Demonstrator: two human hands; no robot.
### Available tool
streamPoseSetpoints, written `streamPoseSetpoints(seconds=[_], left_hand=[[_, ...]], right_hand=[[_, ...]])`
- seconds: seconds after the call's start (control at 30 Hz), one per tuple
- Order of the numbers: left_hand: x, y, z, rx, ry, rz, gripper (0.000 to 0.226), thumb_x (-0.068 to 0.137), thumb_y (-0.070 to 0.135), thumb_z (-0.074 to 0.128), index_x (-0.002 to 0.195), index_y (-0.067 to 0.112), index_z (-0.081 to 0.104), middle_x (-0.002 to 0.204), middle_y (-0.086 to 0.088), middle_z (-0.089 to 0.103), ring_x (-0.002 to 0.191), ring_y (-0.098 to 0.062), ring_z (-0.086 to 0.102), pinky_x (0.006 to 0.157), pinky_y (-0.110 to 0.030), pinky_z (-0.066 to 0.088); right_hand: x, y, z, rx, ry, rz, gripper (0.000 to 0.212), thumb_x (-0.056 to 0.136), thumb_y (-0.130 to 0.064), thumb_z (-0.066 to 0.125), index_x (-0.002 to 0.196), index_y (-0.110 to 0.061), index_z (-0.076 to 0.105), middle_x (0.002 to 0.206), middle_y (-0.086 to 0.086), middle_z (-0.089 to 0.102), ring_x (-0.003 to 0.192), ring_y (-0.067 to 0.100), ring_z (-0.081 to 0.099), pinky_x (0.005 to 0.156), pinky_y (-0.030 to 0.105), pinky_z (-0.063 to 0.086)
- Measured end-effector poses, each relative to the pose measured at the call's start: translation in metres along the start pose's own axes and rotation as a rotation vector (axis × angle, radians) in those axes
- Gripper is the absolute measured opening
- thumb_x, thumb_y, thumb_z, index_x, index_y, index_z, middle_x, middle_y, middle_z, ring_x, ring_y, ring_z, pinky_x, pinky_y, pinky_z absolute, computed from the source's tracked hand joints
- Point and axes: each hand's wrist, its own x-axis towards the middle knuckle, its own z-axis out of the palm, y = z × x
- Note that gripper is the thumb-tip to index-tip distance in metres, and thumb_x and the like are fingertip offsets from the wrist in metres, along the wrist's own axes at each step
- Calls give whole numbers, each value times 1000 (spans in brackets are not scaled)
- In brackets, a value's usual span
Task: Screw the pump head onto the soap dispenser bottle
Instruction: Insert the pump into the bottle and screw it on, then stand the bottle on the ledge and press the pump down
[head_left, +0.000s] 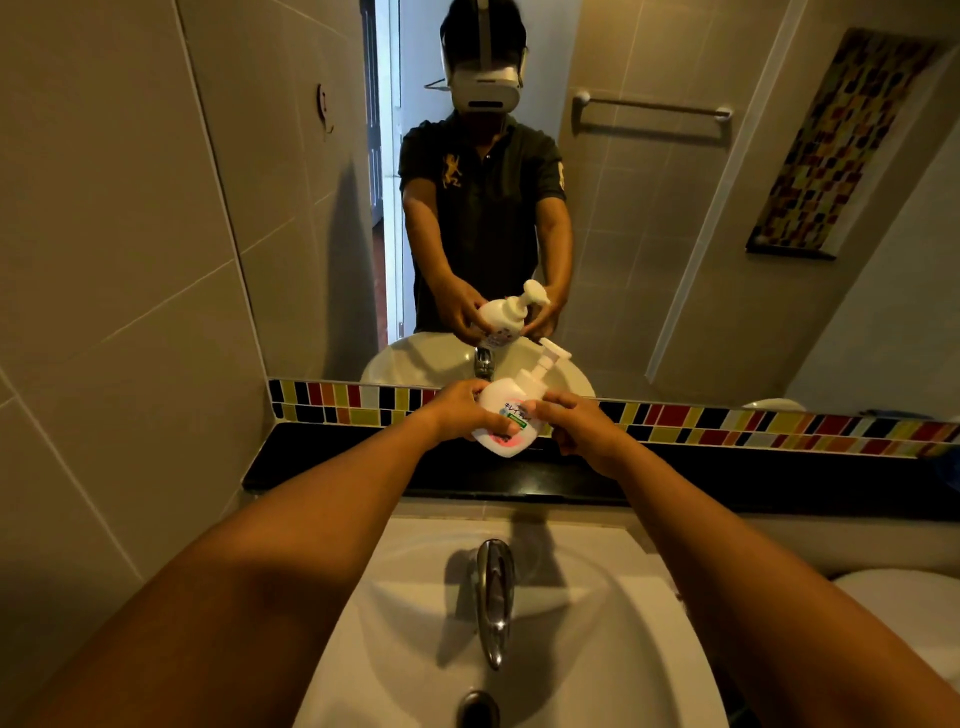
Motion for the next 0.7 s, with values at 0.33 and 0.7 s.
streamPoseSetpoints(seconds=[0.33,0.7], left_hand=[[15,-31,5,-102,25,-64,56,71,13,83,122,14,59,121,-7,65,106,-21,62,88,-37,54],[40,-70,16,-115,39,-102,64,71,0,80,130,12,58,131,-11,64,122,-28,59,102,-49,50]], right_hand=[[29,40,15,-12,-62,68,51,82,-25,76,131,-21,60,116,8,71,107,30,66,95,48,53],[52,61,27,-140,-64,32,54,84,-4,72,133,-18,54,123,8,64,107,25,63,76,32,57]])
